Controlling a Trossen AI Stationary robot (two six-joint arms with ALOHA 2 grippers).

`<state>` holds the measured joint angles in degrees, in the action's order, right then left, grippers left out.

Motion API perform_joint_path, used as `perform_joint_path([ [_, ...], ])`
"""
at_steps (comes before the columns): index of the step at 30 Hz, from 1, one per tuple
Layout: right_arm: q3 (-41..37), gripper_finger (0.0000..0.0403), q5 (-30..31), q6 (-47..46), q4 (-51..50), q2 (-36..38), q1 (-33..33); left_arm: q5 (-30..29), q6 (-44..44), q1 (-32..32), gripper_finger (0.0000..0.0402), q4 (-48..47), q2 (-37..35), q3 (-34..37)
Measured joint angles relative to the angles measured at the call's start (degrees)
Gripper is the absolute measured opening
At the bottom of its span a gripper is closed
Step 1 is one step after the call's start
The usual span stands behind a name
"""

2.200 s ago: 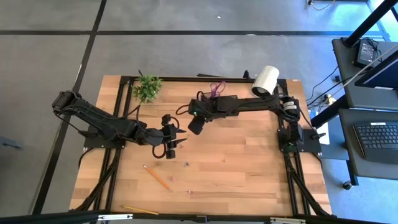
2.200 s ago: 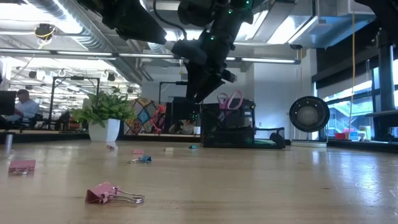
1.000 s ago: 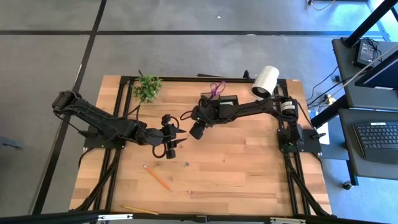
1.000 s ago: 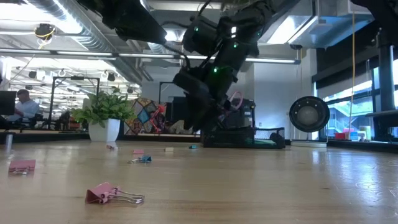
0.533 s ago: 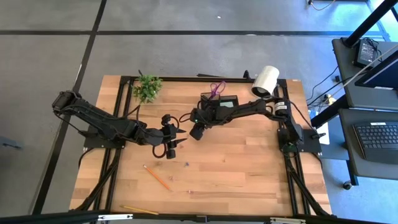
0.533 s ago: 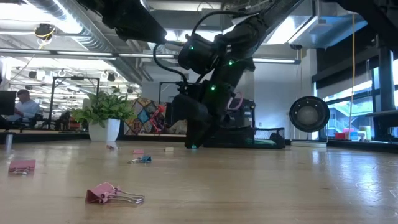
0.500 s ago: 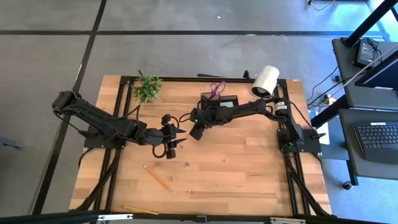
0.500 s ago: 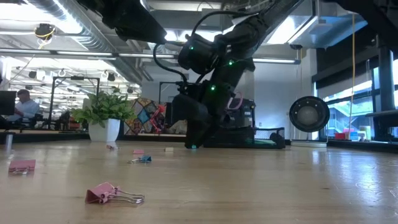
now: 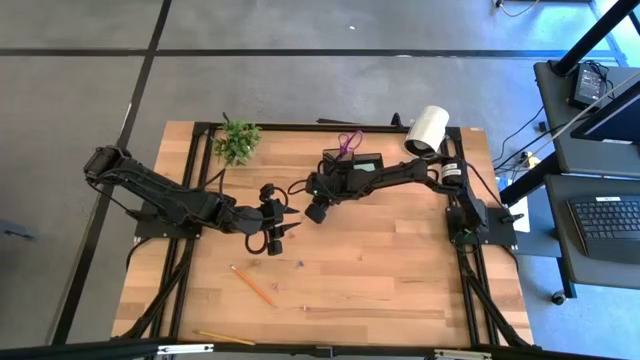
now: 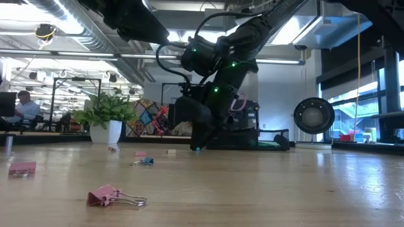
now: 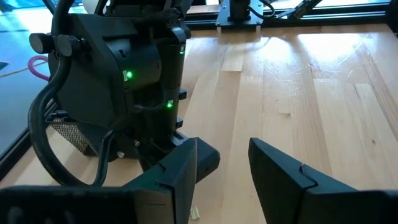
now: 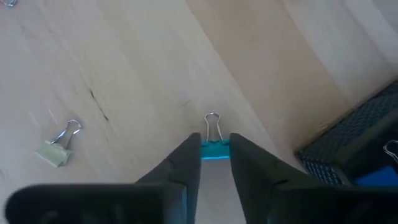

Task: Pick and place office supplies into organizer
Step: Put the blue binder clip into the black desk organizer

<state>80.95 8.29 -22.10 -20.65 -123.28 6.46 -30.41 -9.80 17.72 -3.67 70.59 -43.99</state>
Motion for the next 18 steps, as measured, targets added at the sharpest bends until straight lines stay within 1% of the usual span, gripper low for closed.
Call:
perform_joint_path([
  [5, -0.02, 0.0066, -0.04, 0.10, -0.06, 0.00, 0.00, 0.00, 0.00, 0.01, 0.0141, -0.02, 0.00, 0.00],
  [14, -0.22, 0.0065, -0.75, -0.79, -0.82, 1.41, 0.02, 0.02, 0.02, 0.00, 0.0141, -0.02, 0.00, 0.00],
  [18, 2.13, 0.0065, -1.53, -0.05, -5.49, 3.48, -0.08, 0.00, 0.04, 0.00, 0.0141, 0.00, 0.00, 0.00],
])
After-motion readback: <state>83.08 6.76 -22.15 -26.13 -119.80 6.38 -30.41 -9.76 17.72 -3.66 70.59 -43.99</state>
